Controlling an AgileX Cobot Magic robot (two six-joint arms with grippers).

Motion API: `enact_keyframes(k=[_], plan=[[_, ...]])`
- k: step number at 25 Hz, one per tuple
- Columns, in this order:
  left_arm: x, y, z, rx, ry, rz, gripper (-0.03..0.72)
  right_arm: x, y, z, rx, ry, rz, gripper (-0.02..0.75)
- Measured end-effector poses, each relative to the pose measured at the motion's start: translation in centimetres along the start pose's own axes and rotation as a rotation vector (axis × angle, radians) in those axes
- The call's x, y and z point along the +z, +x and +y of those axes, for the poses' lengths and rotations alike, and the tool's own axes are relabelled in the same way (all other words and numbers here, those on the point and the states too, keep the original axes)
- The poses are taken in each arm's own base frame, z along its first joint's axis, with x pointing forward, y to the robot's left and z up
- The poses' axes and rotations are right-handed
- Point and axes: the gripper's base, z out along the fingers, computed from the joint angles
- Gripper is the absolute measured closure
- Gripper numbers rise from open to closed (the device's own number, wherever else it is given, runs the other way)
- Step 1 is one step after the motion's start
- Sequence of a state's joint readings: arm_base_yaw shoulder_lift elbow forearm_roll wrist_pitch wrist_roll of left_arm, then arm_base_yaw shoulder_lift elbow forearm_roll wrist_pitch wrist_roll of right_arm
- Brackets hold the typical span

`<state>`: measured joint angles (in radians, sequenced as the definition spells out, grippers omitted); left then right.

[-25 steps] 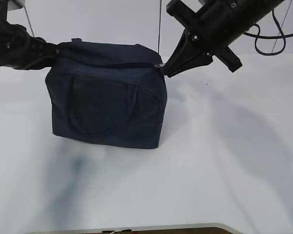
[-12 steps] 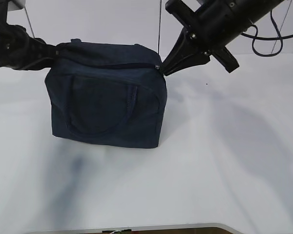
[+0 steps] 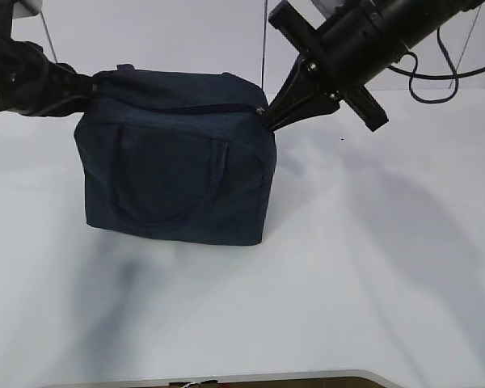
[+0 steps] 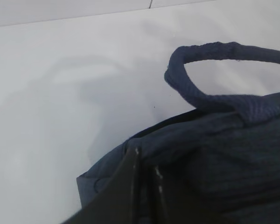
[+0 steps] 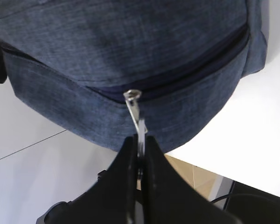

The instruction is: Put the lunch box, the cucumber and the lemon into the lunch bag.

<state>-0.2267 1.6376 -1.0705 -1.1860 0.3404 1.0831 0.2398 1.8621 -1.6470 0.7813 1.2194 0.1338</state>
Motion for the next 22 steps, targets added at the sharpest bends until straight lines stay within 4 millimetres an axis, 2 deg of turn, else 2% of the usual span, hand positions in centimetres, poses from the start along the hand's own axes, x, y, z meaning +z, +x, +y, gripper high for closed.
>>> enact_keyframes(k=[8, 16, 22], plan=[[0.0, 0.0, 0.0, 0.002, 0.000, 0.001, 0.702, 0.9, -0.8, -1.1, 0.046, 0.000, 0.019, 0.733], [-0.1, 0.5, 0.8, -0.014, -0.017, 0.013, 0.702, -0.7, -2.0, -2.7, 0.100, -0.021, -0.025, 0.734], [-0.1, 0.6, 0.9, -0.018, -0.019, 0.016, 0.702, 0.1, -2.4, -3.3, 0.105, -0.022, -0.008, 0.734]])
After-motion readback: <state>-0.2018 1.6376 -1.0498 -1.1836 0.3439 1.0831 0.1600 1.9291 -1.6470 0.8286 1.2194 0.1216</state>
